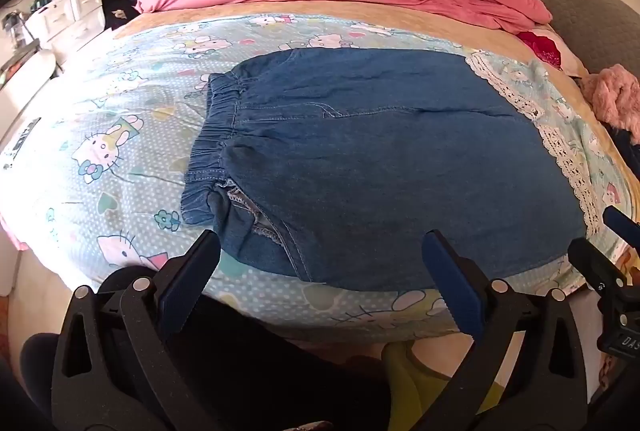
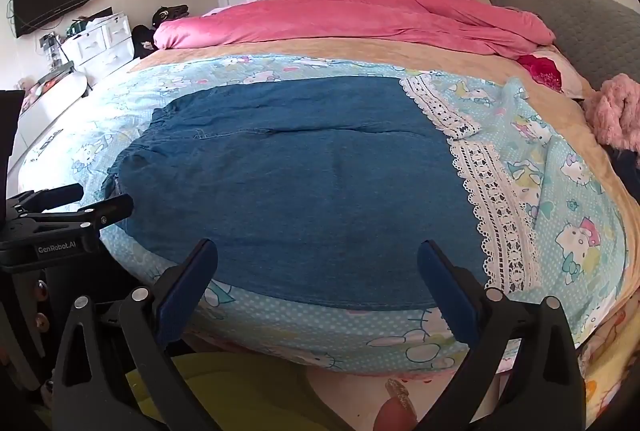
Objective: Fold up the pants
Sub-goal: 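Move both grippers toward the waistband of the blue denim pants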
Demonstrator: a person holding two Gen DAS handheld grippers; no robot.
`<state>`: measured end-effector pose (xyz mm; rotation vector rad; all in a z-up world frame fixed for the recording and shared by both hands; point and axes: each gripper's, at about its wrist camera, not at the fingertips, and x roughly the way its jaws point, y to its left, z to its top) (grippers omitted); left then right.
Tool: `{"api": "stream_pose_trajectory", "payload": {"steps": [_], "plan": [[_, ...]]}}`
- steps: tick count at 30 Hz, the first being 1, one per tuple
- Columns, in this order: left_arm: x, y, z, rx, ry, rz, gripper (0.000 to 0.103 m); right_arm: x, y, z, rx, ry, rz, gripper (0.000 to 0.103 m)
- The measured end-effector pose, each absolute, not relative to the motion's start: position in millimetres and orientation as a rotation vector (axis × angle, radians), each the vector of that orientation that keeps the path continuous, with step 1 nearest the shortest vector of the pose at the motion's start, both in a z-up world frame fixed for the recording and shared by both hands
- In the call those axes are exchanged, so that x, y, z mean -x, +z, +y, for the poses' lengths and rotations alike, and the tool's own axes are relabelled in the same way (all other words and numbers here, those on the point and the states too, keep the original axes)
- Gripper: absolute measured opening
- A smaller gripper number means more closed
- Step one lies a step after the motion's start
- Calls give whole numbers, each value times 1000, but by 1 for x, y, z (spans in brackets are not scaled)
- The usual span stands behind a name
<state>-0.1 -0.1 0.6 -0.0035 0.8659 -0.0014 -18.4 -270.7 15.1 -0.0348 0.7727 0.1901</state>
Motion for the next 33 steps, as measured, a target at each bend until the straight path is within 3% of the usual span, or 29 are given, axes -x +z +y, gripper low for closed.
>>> {"api": "stream_pose_trajectory", "payload": {"steps": [33], "plan": [[1,-3,-2,6,-7,875,95,15,12,-262,24,217,798,99]]}}
